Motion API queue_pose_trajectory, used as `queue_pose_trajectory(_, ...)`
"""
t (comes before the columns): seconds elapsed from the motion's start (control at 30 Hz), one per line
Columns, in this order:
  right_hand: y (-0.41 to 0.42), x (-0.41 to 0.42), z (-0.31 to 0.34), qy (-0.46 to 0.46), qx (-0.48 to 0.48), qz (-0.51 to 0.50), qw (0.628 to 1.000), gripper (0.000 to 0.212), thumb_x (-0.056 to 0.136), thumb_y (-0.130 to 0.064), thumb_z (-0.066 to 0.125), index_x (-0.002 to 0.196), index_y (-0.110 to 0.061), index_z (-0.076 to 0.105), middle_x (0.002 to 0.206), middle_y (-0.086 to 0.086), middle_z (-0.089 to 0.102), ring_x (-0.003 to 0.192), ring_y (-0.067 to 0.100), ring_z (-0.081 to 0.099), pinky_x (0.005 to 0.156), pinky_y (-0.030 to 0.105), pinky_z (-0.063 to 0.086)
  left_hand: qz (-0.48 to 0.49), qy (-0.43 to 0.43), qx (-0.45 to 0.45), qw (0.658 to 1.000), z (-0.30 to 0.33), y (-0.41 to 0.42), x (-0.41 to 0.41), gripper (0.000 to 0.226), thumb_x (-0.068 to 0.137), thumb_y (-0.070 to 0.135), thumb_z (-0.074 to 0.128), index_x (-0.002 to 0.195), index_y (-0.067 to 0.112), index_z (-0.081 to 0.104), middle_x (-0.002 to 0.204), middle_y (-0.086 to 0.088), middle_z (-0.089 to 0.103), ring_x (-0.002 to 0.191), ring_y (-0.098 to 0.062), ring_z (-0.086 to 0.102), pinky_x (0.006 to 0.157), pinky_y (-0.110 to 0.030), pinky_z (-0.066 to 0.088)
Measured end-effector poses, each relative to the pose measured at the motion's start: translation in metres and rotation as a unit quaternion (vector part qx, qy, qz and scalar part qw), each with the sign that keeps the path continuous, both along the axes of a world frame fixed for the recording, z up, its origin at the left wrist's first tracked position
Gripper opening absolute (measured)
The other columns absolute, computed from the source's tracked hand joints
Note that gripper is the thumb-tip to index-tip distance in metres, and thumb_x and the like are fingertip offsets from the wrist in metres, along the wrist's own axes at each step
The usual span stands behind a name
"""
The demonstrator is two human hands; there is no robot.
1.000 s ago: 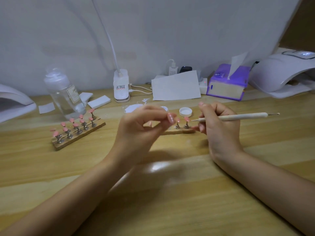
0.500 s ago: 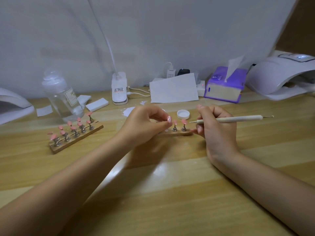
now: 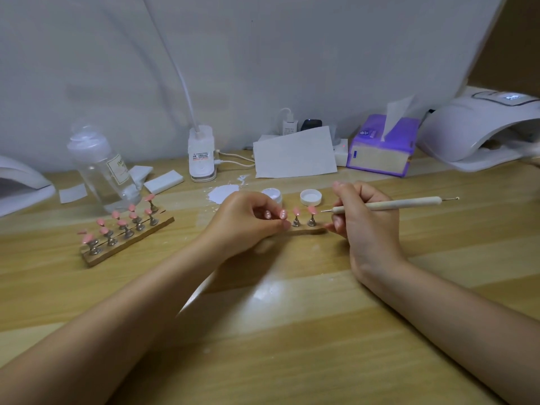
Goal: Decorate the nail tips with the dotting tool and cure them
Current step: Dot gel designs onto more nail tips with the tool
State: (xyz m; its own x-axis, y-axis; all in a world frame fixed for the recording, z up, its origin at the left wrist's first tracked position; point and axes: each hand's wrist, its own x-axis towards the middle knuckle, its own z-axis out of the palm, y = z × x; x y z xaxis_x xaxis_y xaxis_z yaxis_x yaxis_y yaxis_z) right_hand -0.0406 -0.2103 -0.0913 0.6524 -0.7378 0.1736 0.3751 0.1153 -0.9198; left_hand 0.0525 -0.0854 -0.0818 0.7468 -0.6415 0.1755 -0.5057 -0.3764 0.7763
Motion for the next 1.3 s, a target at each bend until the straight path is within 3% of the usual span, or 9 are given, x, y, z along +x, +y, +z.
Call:
queue_pose_trajectory(0.17, 0.0, 0.001, 0.0, 0.002, 0.019, -0.002, 1.0, 0.052, 0.084, -0.006, 0.058, 0.035, -0.021, 0.047, 0.034, -0.01, 0.038, 0.031, 0.003, 0.036, 0.057, 0.03, 0.042, -0.036, -0.03, 0.03, 0.998, 0.005, -0.001, 0.002, 0.029, 0.066, 0.026, 0.08, 0.081, 0.037, 0.058, 0.075, 0.016, 0.06, 0.061, 0.006, 0.051, 0.063, -0.008, 0.042)
queue_pose_trajectory(0.33, 0.001, 0.002, -0.001, 0.012, 0.021, 0.013, 1.0, 0.051, 0.087, -0.014, 0.056, 0.037, -0.02, 0.047, 0.032, -0.008, 0.037, 0.031, 0.005, 0.038, 0.062, 0.035, 0.045, -0.043, -0.118, 0.094, 0.988, 0.007, -0.009, -0.005, 0.021, 0.069, 0.036, 0.074, 0.073, 0.041, 0.054, 0.077, 0.014, 0.056, 0.072, -0.002, 0.052, 0.07, -0.024, 0.043)
queue_pose_trajectory(0.57, -0.001, 0.004, -0.003, 0.044, -0.001, 0.013, 0.999, 0.052, 0.092, -0.028, 0.05, 0.041, -0.019, 0.046, 0.032, -0.006, 0.042, 0.032, 0.004, 0.04, 0.039, 0.014, 0.039, -0.022, -0.165, 0.106, 0.98, 0.009, -0.015, -0.01, 0.016, 0.074, 0.032, 0.072, 0.073, 0.032, 0.056, 0.067, 0.017, 0.05, 0.077, -0.006, 0.051, 0.064, -0.021, 0.034)
queue_pose_trajectory(0.73, -0.002, 0.004, -0.005, 0.066, 0.003, 0.016, 0.998, 0.057, 0.092, -0.035, 0.048, 0.037, -0.021, 0.049, 0.031, -0.004, 0.041, 0.031, 0.004, 0.045, 0.039, 0.013, 0.041, -0.016, -0.19, 0.107, 0.976, 0.011, -0.015, -0.014, 0.018, 0.077, 0.027, 0.07, 0.069, 0.031, 0.055, 0.063, 0.017, 0.049, 0.072, -0.006, 0.049, 0.069, -0.022, 0.028)
queue_pose_trajectory(0.83, -0.003, 0.004, -0.006, 0.074, 0.011, 0.019, 0.997, 0.057, 0.091, -0.039, 0.049, 0.037, -0.023, 0.05, 0.031, -0.004, 0.042, 0.032, 0.007, 0.046, 0.043, 0.014, 0.044, -0.015, -0.214, 0.124, 0.969, 0.013, -0.016, -0.016, 0.017, 0.079, 0.026, 0.068, 0.07, 0.03, 0.054, 0.061, 0.016, 0.046, 0.069, -0.007, 0.046, 0.084, -0.023, 0.028)
queue_pose_trajectory(0.9, -0.003, 0.004, -0.006, 0.077, 0.016, 0.015, 0.997, 0.056, 0.091, -0.04, 0.049, 0.038, -0.022, 0.05, 0.03, -0.003, 0.041, 0.033, 0.008, 0.046, 0.044, 0.016, 0.045, -0.01, -0.233, 0.135, 0.963, 0.013, -0.017, -0.018, 0.017, 0.08, 0.024, 0.065, 0.071, 0.03, 0.053, 0.061, 0.016, 0.045, 0.065, -0.005, 0.044, 0.101, -0.023, 0.016)
queue_pose_trajectory(1.0, -0.003, 0.004, -0.006, 0.072, 0.026, 0.011, 0.997, 0.054, 0.09, -0.04, 0.049, 0.04, -0.02, 0.047, 0.031, -0.002, 0.042, 0.036, 0.011, 0.049, 0.043, 0.015, 0.045, -0.009, -0.255, 0.137, 0.957, 0.012, -0.018, -0.02, 0.017, 0.082, 0.021, 0.062, 0.071, 0.03, 0.053, 0.062, 0.017, 0.043, 0.065, -0.005, 0.042, 0.106, -0.021, 0.007)
queue_pose_trajectory(1.13, -0.003, 0.004, -0.004, 0.06, 0.04, 0.016, 0.997, 0.059, 0.092, -0.038, 0.048, 0.036, -0.02, 0.047, 0.031, -0.002, 0.041, 0.034, 0.011, 0.044, 0.048, 0.019, 0.046, -0.02, -0.295, 0.11, 0.949, 0.015, -0.015, -0.025, 0.014, 0.081, 0.019, 0.062, 0.072, 0.027, 0.057, 0.073, 0.013, 0.053, 0.072, -0.011, 0.05, 0.1, -0.019, 0.013)
queue_pose_trajectory(1.3, -0.001, 0.003, -0.002, 0.031, 0.063, 0.025, 0.997, 0.06, 0.092, -0.034, 0.049, 0.033, -0.021, 0.046, 0.031, -0.003, 0.037, 0.029, 0.008, 0.038, 0.055, 0.027, 0.051, -0.053, -0.289, -0.078, 0.953, 0.015, -0.002, -0.033, 0.012, 0.074, 0.002, 0.068, 0.071, 0.013, 0.064, 0.08, 0.0, 0.066, 0.072, -0.014, 0.061, 0.069, -0.026, 0.047)
